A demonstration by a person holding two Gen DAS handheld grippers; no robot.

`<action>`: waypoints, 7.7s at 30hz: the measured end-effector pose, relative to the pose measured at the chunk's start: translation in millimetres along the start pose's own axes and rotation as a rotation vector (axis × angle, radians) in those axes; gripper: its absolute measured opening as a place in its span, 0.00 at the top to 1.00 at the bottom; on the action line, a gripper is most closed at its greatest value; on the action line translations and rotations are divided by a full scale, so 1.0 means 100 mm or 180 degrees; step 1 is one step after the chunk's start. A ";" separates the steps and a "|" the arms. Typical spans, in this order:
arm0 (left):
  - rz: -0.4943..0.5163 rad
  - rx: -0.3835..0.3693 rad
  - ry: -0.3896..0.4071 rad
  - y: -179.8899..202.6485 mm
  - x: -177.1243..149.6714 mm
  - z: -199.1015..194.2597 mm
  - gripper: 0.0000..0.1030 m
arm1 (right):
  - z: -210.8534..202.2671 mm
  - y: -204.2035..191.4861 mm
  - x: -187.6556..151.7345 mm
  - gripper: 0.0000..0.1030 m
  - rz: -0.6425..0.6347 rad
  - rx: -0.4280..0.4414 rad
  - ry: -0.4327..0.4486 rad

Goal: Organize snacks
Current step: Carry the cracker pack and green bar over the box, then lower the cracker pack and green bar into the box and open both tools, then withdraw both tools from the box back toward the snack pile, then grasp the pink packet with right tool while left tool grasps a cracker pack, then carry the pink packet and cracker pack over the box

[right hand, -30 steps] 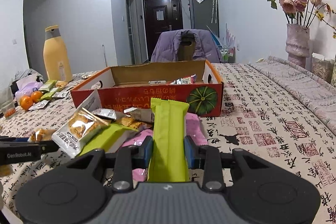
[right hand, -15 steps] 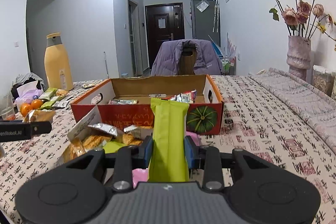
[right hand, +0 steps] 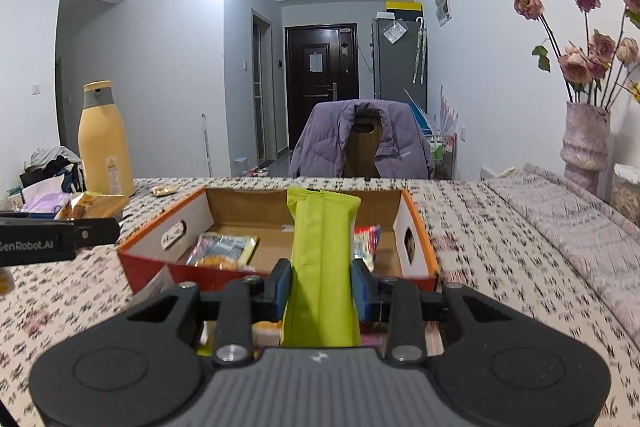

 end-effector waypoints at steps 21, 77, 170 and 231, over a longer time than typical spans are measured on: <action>-0.0144 0.0013 -0.0136 0.11 0.35 1.14 0.47 | 1.07 0.25 0.42 0.70 0.0081 -0.0022 -0.0073; -0.0139 0.0013 0.0174 -0.04 0.27 0.28 0.00 | 0.37 0.23 0.27 0.00 0.0175 -0.0022 0.0011; 0.0177 -0.0128 -0.0690 -0.14 -1.10 -0.05 0.00 | -0.25 0.30 -0.90 0.41 0.0590 0.0071 -0.0455; 0.0076 -0.0210 0.0185 0.28 0.30 0.40 0.58 | 0.46 0.02 0.22 0.41 0.0306 0.0195 0.0042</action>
Point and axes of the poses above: each gripper's, at about its wrist camera, not at the fingertips, and z roughly the way its jaws point, y to its right, x to its top, the point moved 8 cm from there along z, roughly the way its jaws point, and after that the axes turned 10 degrees about -z, right-handed, at the moved point
